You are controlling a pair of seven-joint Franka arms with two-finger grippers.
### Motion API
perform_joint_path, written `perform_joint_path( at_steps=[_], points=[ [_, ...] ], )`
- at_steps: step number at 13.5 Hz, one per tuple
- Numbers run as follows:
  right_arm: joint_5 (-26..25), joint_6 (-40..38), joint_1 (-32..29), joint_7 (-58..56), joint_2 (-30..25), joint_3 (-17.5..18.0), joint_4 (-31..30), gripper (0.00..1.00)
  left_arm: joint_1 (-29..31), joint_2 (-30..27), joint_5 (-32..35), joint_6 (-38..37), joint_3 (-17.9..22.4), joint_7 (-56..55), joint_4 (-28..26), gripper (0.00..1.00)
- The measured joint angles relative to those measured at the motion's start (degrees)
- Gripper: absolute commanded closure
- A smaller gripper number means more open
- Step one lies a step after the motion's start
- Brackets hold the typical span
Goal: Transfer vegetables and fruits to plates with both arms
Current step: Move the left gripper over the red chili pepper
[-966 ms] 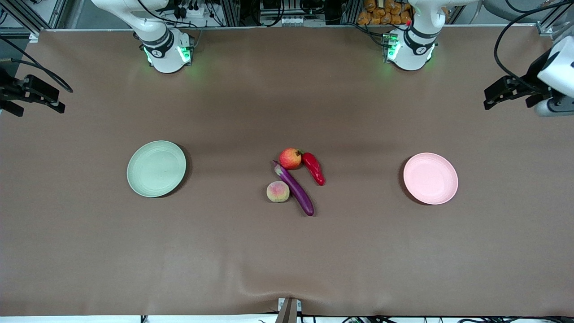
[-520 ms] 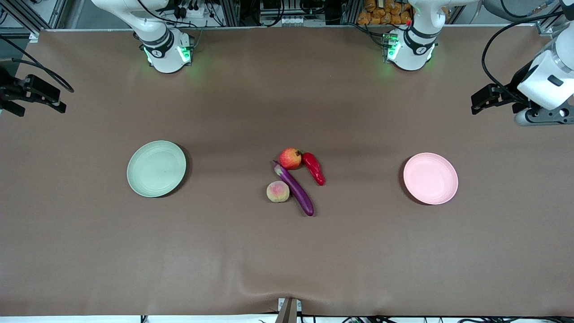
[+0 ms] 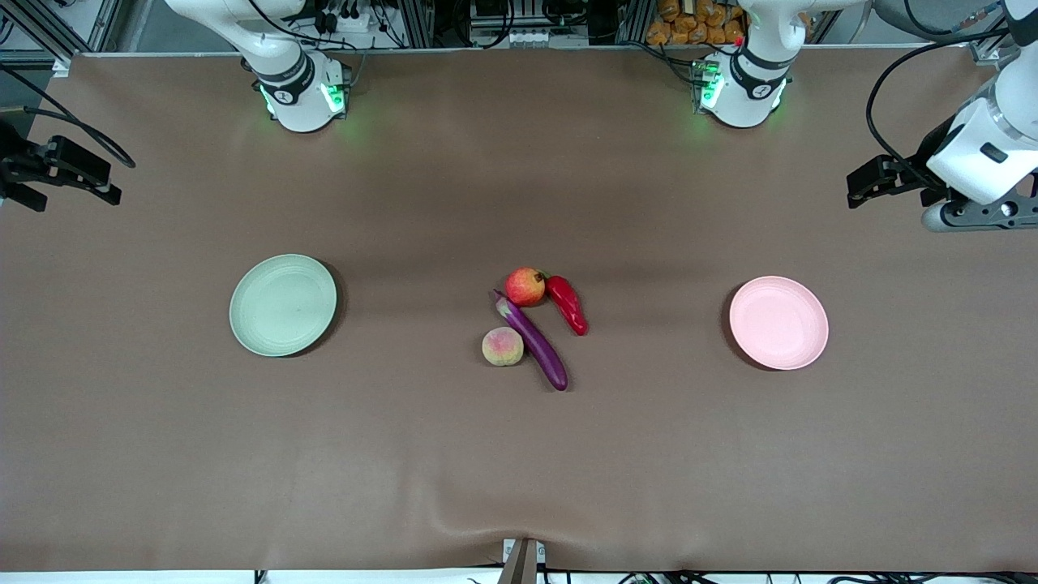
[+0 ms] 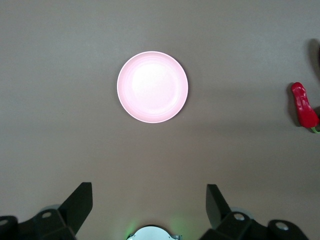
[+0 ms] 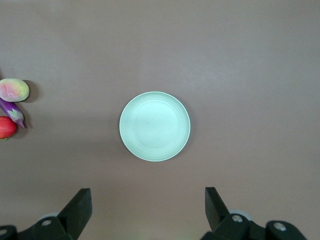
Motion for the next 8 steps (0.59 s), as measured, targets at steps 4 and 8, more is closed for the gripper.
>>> perform_joint_path(
  at_steps=[4, 8],
  points=[
    [-0.01, -0.03, -0.01, 0.00, 0.05, -0.15, -0.03, 0.00, -0.07, 0.21, -0.04, 0.00, -1.67, -5.74, -0.06, 0.00],
    [-0.01, -0.08, -0.01, 0.00, 0.16, -0.17, -0.07, 0.00, -0.78, 4.67, -0.53, 4.11, -4.62, -12.57, -1.08, 0.00]
  ],
)
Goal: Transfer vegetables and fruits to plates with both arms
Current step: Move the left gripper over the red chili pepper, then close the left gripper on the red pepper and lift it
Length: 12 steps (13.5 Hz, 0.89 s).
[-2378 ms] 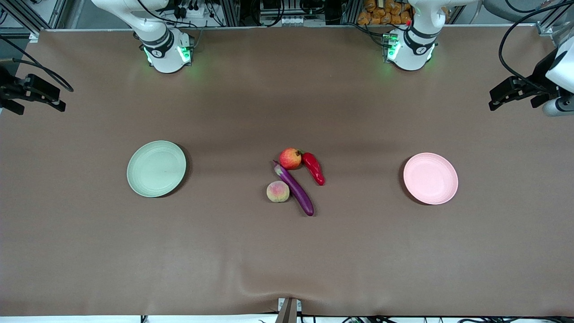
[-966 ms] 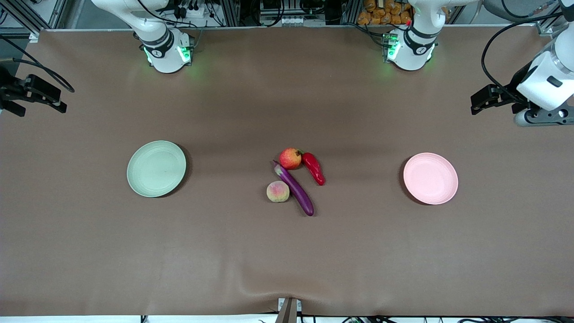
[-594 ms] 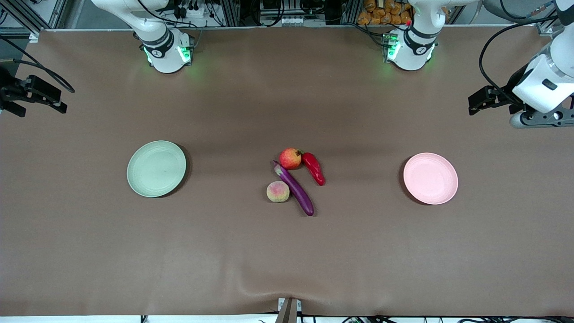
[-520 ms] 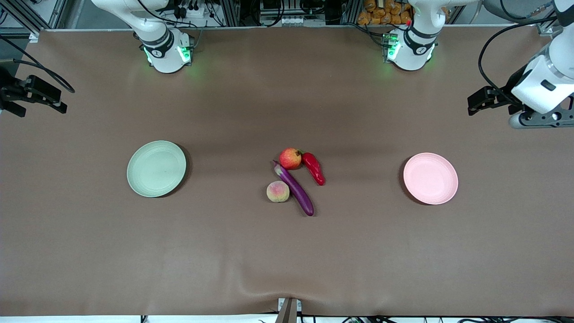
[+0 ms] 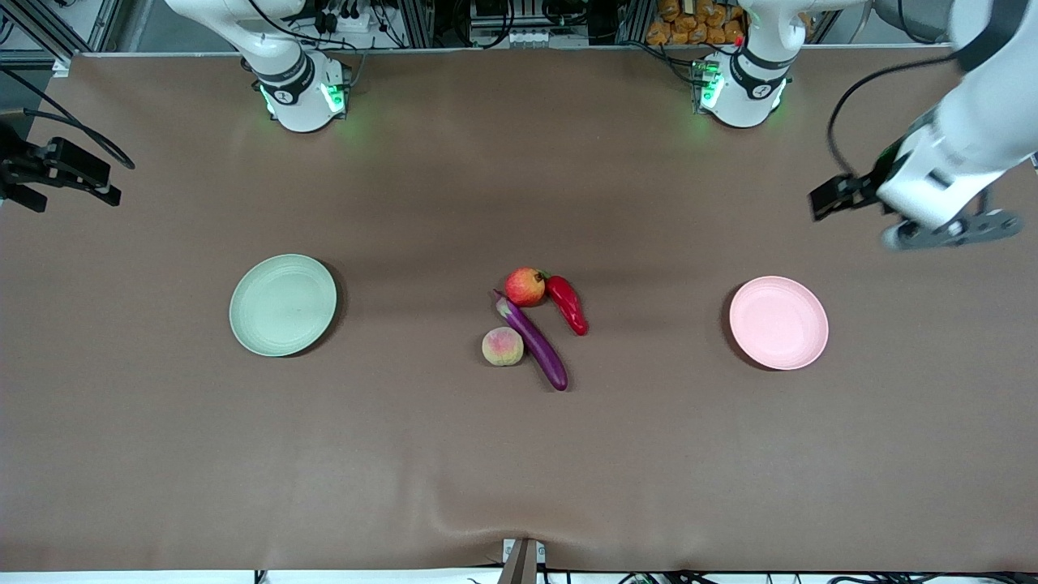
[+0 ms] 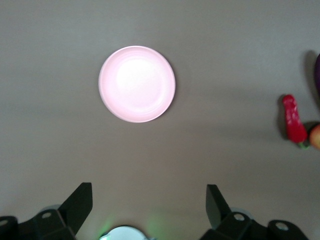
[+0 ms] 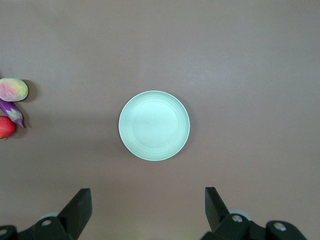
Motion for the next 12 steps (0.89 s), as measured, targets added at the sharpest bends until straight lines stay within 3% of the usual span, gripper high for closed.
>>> perform_joint_path(
  at_steps=[5, 9, 12],
  points=[
    [0.00, -0.02, 0.04, 0.00, 0.05, 0.09, -0.03, 0.00, -3.56, 13.32, -0.07, 13.29, -8.56, -17.56, -0.63, 0.00],
    [0.00, -0.14, 0.05, 0.00, 0.06, 0.10, -0.05, 0.00, -12.76, 23.36, 0.93, 23.32, -8.81, -34.16, -1.08, 0.00],
    [0.00, -1.86, 0.09, 0.00, 0.13, 0.14, -0.09, 0.00, -16.13, 27.31, 1.66, 31.58, -8.79, -41.40, -3.94, 0.00]
  ],
)
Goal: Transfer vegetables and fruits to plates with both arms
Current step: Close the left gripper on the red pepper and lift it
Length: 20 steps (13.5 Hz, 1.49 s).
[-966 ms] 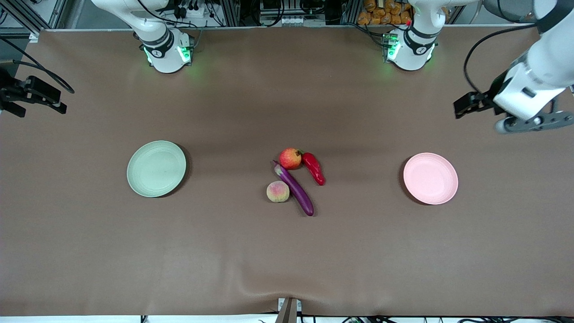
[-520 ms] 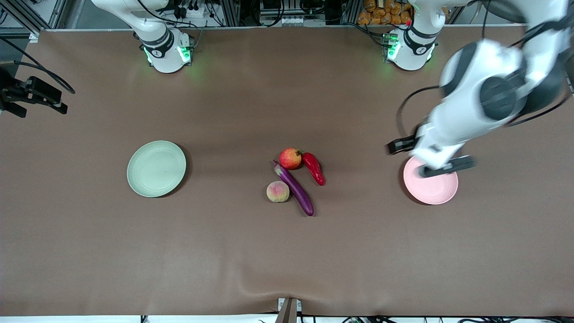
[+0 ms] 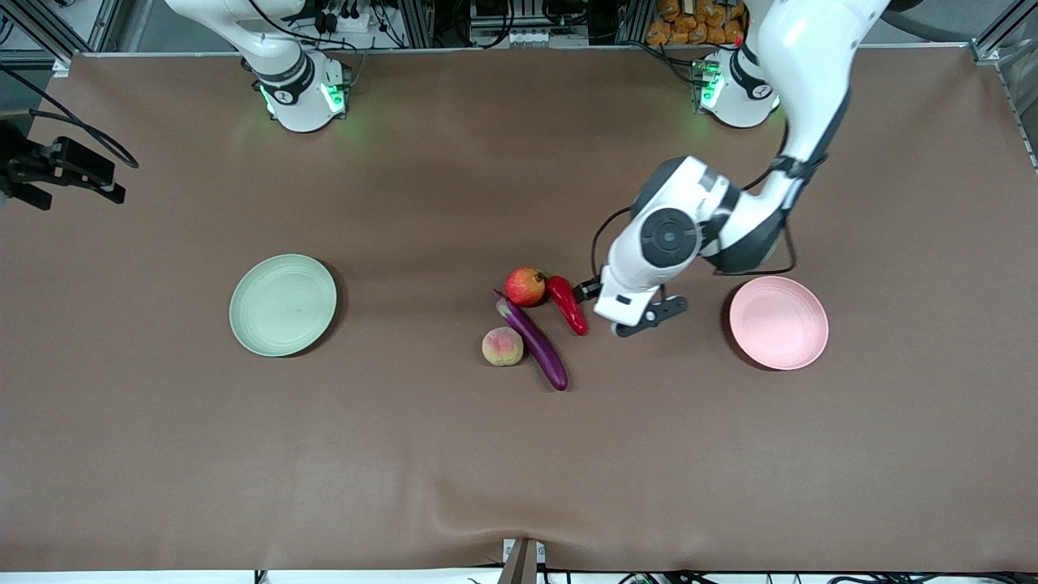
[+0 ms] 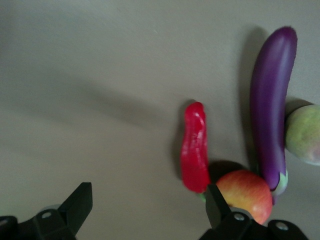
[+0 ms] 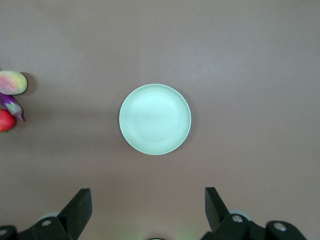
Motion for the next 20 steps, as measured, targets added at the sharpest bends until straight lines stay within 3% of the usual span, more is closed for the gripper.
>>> perform_joint_path(
  at_steps=[3, 7, 10, 12, 17, 20],
  points=[
    [0.00, -1.43, 0.00, 0.00, 0.27, -0.03, -0.08, 0.00, -1.47, 2.52, 1.05, 6.71, 0.04, -5.38, -2.28, 0.03],
    [0.00, -1.91, 0.00, 0.00, 0.40, -0.12, -0.12, 0.00, -2.77, 7.23, 3.58, 12.75, 0.08, -9.95, -2.42, 0.15],
    [0.00, -2.03, 0.01, 0.00, 0.41, -0.07, -0.16, 0.00, -4.18, 9.45, 3.61, 14.50, 0.89, -11.09, -2.16, 0.46],
    [0.00, -2.72, 0.01, 0.00, 0.41, -0.07, -0.24, 0.00, -4.60, 9.77, 3.61, 14.60, 1.06, -11.22, -1.98, 1.00],
    [0.00, -2.88, 0.01, 0.00, 0.41, -0.09, -0.32, 0.00, -2.48, 8.85, 5.47, 11.79, 1.77, -9.41, -1.37, 1.00],
    [0.00, -2.91, 0.00, 0.00, 0.41, -0.13, -0.34, 0.00, 6.01, 2.84, 6.43, 2.26, 1.80, 3.60, -0.05, 1.00]
  ],
)
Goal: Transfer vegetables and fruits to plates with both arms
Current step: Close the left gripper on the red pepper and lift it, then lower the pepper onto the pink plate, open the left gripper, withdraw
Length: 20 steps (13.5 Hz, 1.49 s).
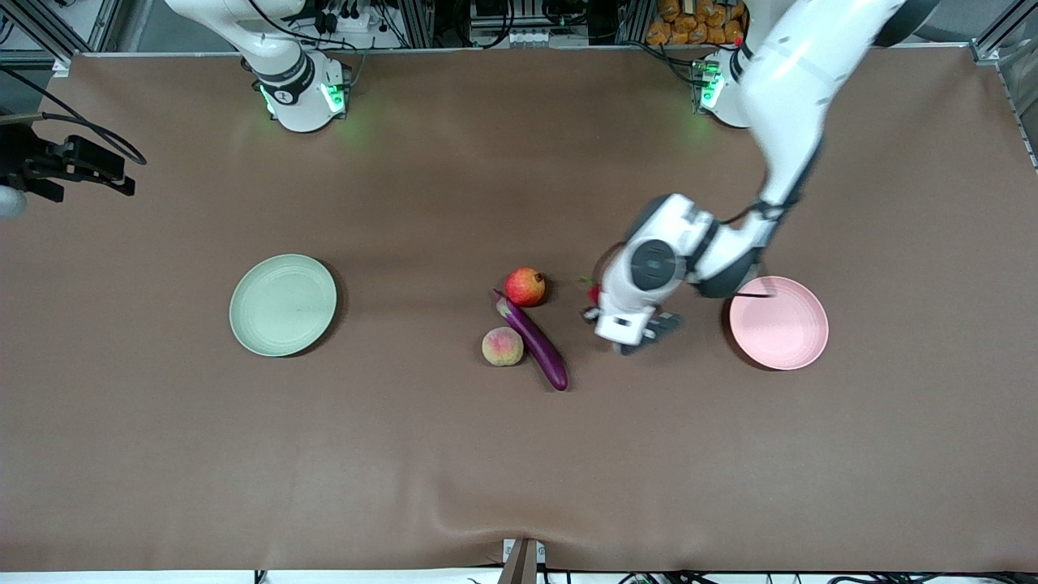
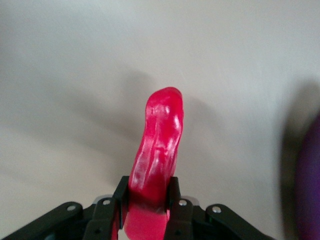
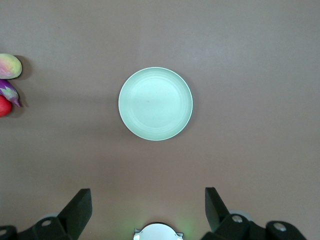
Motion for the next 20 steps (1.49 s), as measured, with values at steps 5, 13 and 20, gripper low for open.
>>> perform_joint_path(
  at_steps=[5, 13, 20],
  points=[
    [0.00, -0.09, 0.00, 0.00, 0.00, -0.05, -0.02, 0.00, 19.21, -4.31, 0.14, -11.01, -0.75, 27.25, -0.91, 1.00],
    [0.00, -0.34, -0.01, 0.00, 0.00, -0.07, -0.05, 0.00, 30.12, -2.75, 0.15, -11.74, -1.19, 44.11, -3.66, 0.00],
    [0.00, -0.69, -0.01, 0.00, 0.01, -0.17, -0.13, 0.00, 30.45, -10.31, 0.15, -15.18, -1.91, 44.11, 3.54, 0.00]
  ],
)
